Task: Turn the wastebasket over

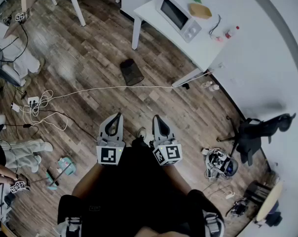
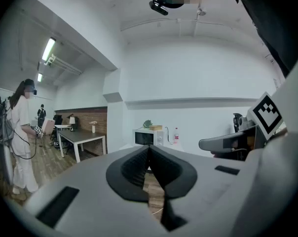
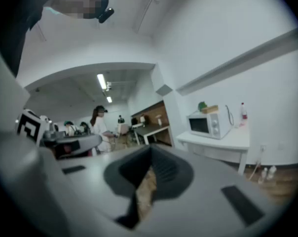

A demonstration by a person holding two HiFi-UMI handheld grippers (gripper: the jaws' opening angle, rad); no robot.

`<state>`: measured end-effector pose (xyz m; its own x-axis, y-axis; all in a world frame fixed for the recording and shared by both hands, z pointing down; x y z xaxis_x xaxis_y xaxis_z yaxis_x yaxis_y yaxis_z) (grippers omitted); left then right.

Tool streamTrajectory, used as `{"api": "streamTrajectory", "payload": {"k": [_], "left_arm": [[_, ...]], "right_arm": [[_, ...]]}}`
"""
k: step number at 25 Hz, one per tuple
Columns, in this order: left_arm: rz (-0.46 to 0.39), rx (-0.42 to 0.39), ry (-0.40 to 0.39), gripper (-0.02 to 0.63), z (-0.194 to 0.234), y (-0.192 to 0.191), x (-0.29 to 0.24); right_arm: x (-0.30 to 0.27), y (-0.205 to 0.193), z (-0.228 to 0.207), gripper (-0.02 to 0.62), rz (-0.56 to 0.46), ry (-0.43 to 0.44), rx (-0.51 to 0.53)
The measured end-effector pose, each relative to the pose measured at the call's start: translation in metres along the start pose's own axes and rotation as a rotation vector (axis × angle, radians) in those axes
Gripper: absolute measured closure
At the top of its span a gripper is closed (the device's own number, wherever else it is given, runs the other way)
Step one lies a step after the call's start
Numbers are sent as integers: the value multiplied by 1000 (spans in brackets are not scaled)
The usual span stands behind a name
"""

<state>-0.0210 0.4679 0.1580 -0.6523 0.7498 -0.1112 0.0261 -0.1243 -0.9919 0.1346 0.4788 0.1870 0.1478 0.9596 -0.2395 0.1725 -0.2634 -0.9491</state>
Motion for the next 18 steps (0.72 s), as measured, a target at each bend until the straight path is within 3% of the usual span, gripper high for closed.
{"api": "streamTrajectory", "payload": {"k": [18], "left_arm": [[6,-6,18,571,-11,-2,-17]], "right_arm": [[-4,2,-18,562,-9,38,-25]]}}
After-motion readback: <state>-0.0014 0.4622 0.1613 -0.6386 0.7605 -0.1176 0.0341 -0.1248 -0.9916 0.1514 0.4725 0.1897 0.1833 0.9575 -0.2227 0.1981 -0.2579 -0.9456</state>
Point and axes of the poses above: the fingertips, and each gripper's own axes: x backward along the fingers, z to its left, y out of its top, the point moved 1 cm from there along x, backward along the fingers, and after that the axes turned 15 degrees about -y, right-handed, at the moved point
